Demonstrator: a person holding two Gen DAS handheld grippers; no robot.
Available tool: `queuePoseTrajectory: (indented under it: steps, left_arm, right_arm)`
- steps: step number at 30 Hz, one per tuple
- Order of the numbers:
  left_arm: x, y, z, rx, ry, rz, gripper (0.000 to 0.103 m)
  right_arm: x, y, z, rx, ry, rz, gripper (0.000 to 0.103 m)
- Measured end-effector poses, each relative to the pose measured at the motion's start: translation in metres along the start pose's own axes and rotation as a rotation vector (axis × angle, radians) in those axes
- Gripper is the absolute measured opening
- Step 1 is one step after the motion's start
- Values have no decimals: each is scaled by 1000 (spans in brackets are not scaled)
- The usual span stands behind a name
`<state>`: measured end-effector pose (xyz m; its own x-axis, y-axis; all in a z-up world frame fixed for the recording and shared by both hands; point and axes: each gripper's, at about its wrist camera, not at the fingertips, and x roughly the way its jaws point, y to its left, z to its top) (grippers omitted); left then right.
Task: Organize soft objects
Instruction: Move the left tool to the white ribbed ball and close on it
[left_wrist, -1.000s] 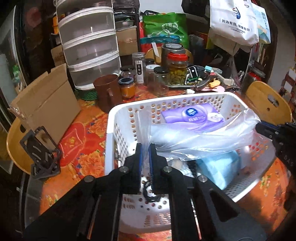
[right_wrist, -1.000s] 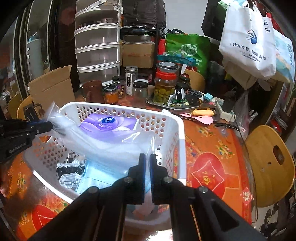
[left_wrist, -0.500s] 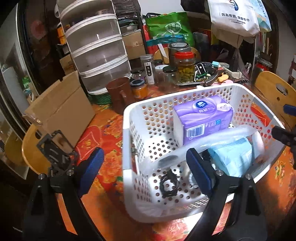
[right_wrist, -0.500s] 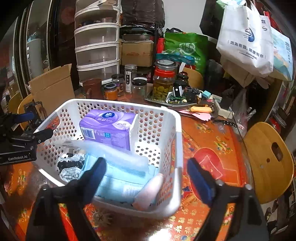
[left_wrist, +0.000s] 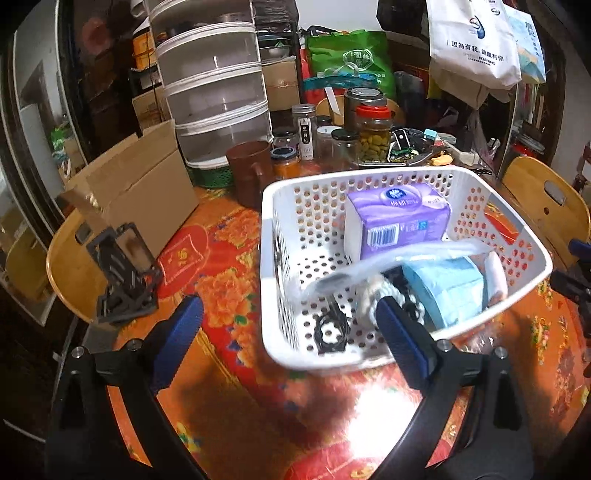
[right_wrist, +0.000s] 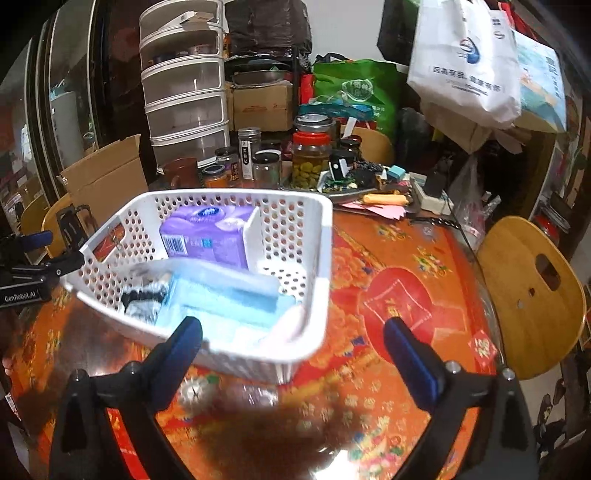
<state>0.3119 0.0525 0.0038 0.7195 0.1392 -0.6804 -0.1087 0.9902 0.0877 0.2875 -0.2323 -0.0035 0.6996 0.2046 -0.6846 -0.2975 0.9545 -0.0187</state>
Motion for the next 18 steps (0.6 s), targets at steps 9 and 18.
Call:
queuePoseTrajectory:
  steps: [9, 18]
  left_arm:
    - [-37, -6, -49, -27, -56, -31, 96]
    - [-14, -59, -104, 20, 27, -83, 97]
  right_arm:
    - [-20, -18, -42, 71, -4, 42, 98]
    - [-9, -11, -80, 84, 33, 51, 98]
